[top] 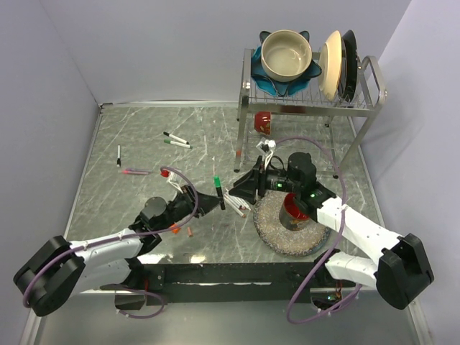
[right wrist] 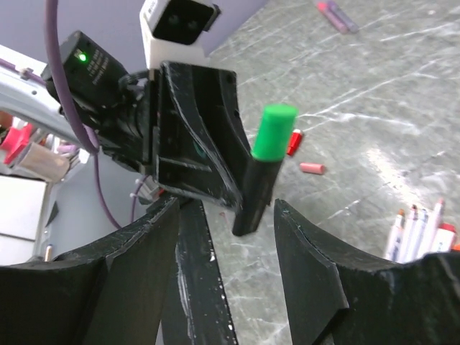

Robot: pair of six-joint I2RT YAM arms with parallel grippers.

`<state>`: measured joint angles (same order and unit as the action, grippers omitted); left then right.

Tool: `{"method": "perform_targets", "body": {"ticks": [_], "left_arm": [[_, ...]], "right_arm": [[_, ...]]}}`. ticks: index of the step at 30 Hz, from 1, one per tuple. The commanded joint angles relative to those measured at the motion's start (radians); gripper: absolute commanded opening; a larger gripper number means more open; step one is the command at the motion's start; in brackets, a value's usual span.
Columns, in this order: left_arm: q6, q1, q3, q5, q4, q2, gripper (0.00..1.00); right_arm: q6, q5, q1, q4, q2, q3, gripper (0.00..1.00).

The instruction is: Open the pen caps

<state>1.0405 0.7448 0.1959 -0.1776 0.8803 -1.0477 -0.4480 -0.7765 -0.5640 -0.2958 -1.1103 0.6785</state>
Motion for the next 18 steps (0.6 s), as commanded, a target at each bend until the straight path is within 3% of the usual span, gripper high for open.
{"method": "perform_targets", "body": {"ticks": [1,10,18], "left_arm": [[-0.016,0.040,0.039,0.072,0.074,-0.018,0.01],[-0.025,0.108,0.079,0.130,0.077,-0.048,0.01],[-0.033,0.182,0.152,0.240,-0.036,-0.067,0.01]], "right_arm": [[-0.014,-0.009,-0.022,-0.082,-0.022,-0.007,0.62],[0.035,0.106,-0.036,-0.006,-0.066,0.019,0.59],[0.065,0.151,-0.066,0.024,-0.105,0.036,0.57]]}}
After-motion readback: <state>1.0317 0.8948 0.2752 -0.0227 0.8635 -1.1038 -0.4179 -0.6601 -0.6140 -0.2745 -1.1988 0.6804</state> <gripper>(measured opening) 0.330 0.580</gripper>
